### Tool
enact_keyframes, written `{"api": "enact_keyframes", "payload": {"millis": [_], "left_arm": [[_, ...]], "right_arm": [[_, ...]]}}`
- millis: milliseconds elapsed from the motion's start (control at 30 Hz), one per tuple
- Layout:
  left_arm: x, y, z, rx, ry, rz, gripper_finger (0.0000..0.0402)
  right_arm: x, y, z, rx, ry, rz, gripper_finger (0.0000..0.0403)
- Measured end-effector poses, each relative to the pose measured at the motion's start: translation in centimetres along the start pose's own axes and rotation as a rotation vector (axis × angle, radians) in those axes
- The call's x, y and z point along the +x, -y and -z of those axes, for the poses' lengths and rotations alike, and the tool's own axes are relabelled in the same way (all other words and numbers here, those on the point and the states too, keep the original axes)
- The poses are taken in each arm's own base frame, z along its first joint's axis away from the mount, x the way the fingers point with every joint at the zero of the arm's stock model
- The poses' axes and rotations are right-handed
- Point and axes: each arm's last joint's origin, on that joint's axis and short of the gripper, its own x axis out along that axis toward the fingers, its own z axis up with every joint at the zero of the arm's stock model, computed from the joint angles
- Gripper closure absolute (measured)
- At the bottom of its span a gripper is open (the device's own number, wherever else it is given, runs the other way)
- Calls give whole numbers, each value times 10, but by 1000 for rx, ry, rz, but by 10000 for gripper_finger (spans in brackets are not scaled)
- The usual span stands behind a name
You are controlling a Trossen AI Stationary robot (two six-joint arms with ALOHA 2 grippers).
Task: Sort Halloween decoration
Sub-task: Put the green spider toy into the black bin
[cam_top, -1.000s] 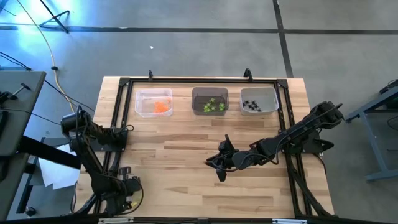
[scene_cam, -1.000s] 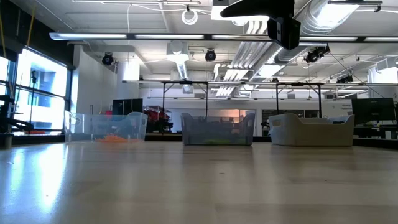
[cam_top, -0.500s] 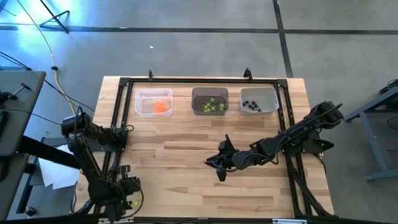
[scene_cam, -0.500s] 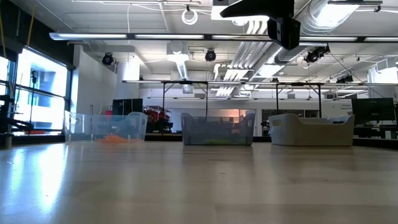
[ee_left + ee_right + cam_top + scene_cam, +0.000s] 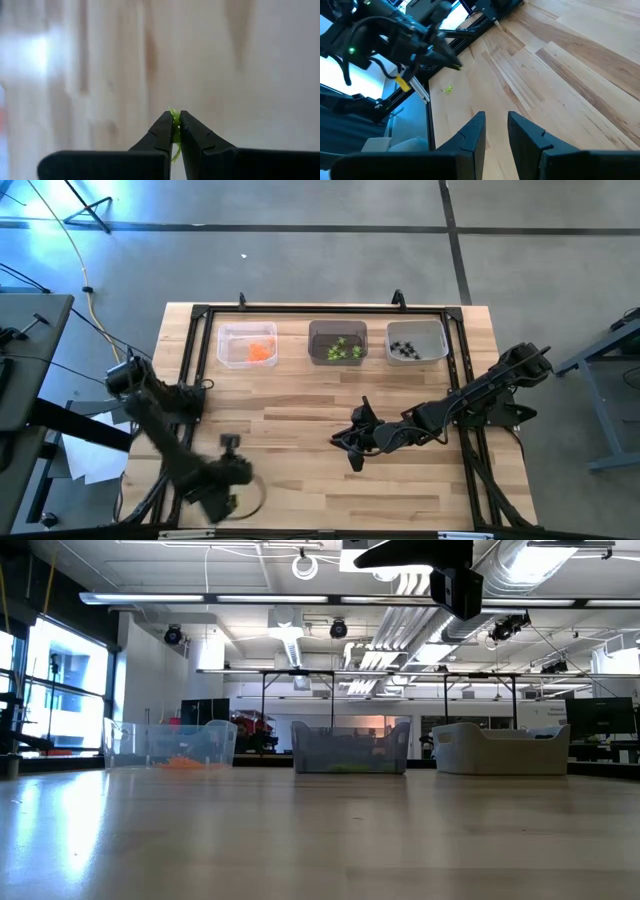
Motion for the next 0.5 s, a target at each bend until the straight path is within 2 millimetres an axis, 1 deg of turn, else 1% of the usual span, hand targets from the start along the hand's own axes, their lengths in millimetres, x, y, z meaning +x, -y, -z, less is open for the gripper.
{"api": "enact_keyframes", "payload": {"millis": [100,167,267,400,500], "left_arm": [[21,-21,-26,64,29,-34,394],[33,-38,-45,114,57,-72,394],[53,-70,-76,163,117,-130,394],[79,-125,-113,184,195,-143,394],[96,-172,-131,151,269,-108,394]], "right_arm": [[0,0,0,0,0,0,324],[0,0,0,0,-1,0,324],[0,0,0,0,-1,0,324],[0,0,0,0,-5,-3,324],[0,0,0,0,-5,-3,324]]}}
